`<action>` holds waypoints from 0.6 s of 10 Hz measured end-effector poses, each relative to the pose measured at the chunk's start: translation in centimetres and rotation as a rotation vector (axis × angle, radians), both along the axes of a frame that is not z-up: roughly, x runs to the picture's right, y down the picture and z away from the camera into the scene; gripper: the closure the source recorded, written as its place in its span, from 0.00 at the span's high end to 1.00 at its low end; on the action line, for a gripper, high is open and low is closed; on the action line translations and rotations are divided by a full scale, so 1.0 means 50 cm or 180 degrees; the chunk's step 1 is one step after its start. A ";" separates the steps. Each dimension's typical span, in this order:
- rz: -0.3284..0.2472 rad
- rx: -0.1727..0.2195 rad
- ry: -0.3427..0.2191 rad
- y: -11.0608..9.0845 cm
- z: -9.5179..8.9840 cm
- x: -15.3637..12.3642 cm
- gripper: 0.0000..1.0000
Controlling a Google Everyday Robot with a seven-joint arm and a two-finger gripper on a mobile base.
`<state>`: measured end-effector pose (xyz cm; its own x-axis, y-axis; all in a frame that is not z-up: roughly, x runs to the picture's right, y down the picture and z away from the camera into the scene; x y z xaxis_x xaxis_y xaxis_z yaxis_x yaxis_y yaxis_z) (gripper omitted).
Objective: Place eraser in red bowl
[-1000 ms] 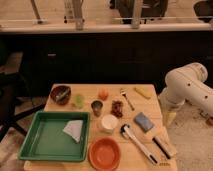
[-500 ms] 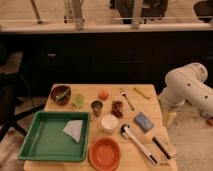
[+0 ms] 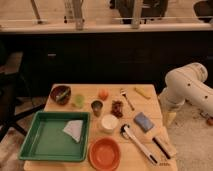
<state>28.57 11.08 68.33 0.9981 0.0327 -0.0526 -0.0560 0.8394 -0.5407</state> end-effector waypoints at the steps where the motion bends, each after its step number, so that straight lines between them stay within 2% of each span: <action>1: 0.0000 0.0000 0.0000 0.000 0.000 0.000 0.80; 4: 0.0030 0.0011 0.0024 0.004 0.001 0.003 0.80; 5: 0.0108 0.0018 0.0074 0.015 0.001 0.011 0.80; 6: 0.0275 0.0021 0.0173 0.040 0.003 0.036 0.80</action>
<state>30.38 13.06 68.47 0.9872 0.1189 -0.1062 -0.1574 0.8337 -0.5293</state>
